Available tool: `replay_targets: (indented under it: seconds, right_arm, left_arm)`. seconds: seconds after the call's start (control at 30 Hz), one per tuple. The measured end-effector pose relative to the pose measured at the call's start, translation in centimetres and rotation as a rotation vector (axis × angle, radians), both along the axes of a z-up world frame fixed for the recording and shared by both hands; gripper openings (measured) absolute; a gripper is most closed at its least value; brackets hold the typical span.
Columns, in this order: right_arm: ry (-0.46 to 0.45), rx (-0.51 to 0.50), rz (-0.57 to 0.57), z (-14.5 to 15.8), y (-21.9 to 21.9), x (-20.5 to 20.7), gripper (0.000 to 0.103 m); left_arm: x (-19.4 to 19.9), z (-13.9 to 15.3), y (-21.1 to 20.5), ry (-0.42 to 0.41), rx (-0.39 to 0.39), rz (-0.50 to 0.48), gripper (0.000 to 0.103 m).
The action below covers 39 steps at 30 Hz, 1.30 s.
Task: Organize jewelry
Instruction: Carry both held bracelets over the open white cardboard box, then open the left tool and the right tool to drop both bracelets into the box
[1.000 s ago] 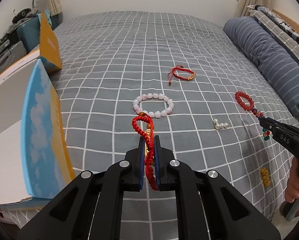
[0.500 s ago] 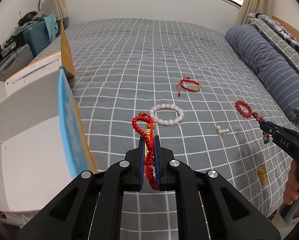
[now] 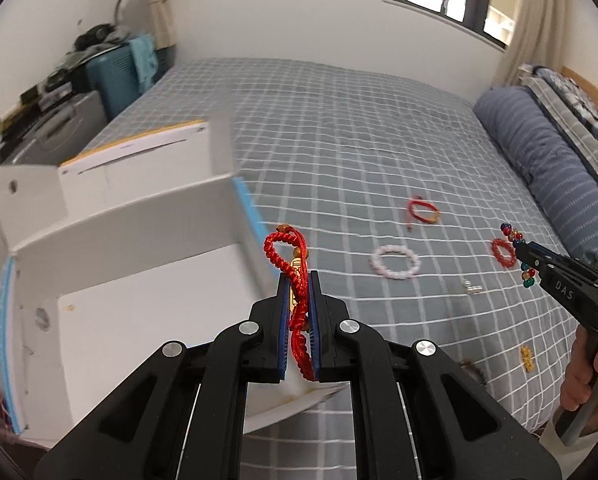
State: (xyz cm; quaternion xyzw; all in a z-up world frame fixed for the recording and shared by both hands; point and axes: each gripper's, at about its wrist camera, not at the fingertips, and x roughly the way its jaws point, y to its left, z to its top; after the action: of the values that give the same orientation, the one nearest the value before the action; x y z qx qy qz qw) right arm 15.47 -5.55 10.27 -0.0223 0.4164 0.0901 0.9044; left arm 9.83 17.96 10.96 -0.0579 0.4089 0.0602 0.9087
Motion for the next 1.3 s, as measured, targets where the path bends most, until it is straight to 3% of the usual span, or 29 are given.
replay_targets:
  seconds: [0.47,0.73,0.97,1.17,1.23,1.3]
  right_arm:
    - [-0.032,-0.002,0.242,2.5,18.1,-3.1,0.019]
    - [0.021,-0.021,0.339,-0.3,26.9,-5.1,0.019]
    - [0.122,-0.047,0.337,-4.8,30.0,-4.4,0.019]
    - [0.161,-0.058,0.319,-6.4,30.3,-4.0,0.019]
    - [0.167,-0.06,0.323,-6.5,30.2,-4.1,0.008]
    - [0.173,-0.058,0.325,-6.7,30.1,-4.1,0.008]
  left_arm:
    - [-5.9,-0.3,12.4,0.008,-0.004,0.209,0.008]
    - [-7.5,-2.8,17.4,0.049,-0.003,0.284,0.008]
    - [-7.5,-6.2,19.3,0.114,-0.013,0.303,0.008]
    - [-7.4,-7.3,19.8,0.136,-0.018,0.309,0.008]
    - [-7.4,-7.3,19.8,0.138,-0.003,0.312,0.008]
    - [-7.3,-7.4,19.8,0.144,-0.001,0.308,0.008]
